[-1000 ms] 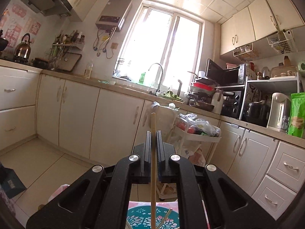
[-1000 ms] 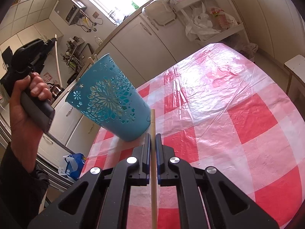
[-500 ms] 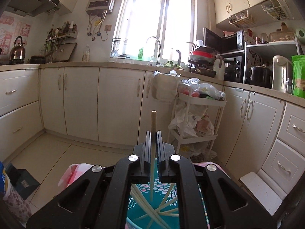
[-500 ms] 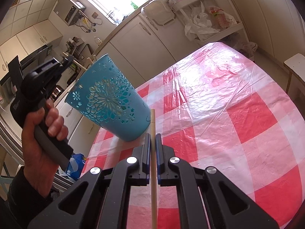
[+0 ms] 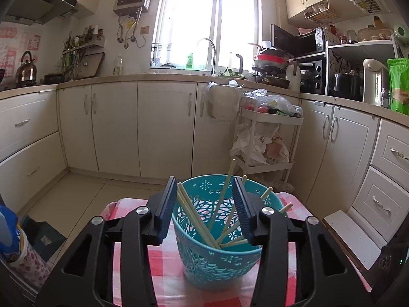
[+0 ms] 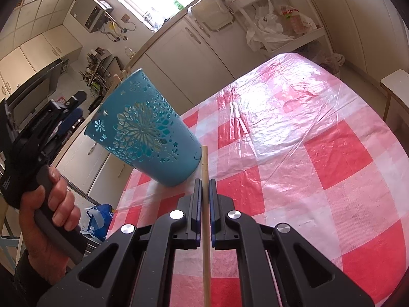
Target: Organize utensils
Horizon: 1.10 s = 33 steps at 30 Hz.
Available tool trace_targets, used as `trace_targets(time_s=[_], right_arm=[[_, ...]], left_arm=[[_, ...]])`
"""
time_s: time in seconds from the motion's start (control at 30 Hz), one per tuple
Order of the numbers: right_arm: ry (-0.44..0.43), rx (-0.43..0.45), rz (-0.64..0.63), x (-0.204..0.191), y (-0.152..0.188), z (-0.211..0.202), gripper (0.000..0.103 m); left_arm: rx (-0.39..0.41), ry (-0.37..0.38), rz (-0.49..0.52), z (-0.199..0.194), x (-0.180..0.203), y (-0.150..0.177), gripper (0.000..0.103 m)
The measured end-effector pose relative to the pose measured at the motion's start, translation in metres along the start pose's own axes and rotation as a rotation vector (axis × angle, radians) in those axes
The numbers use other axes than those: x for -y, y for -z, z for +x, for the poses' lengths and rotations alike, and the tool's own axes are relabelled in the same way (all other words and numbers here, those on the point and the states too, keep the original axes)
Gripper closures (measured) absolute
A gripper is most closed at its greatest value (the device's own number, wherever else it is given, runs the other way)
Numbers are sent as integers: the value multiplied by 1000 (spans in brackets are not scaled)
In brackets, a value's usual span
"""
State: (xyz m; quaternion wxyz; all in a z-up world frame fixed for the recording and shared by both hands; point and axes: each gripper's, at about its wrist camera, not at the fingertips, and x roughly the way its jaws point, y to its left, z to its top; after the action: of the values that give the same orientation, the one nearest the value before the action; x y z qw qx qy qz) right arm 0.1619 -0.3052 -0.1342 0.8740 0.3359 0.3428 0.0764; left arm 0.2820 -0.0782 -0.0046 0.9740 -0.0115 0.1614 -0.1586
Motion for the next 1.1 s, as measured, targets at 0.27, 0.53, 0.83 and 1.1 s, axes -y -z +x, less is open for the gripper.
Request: trace_targets(time_s=[0.27,0.53,0.83,1.1], right_arm=[[142,-130,-147,-23,6,17,60],[281,-252,-300,-48,5,41,55],[370,-390,-566,-86,30,69,97],[388,-504,-623,-90,29,72,96]], left_arm=[[-76,-7,-119,-40,-44,37,33],[-235,-17,-340,-37,-102,100,31],[-280,8,-527,-29,-140,136,27],[-312,60,-534,-19,-137,143,24]])
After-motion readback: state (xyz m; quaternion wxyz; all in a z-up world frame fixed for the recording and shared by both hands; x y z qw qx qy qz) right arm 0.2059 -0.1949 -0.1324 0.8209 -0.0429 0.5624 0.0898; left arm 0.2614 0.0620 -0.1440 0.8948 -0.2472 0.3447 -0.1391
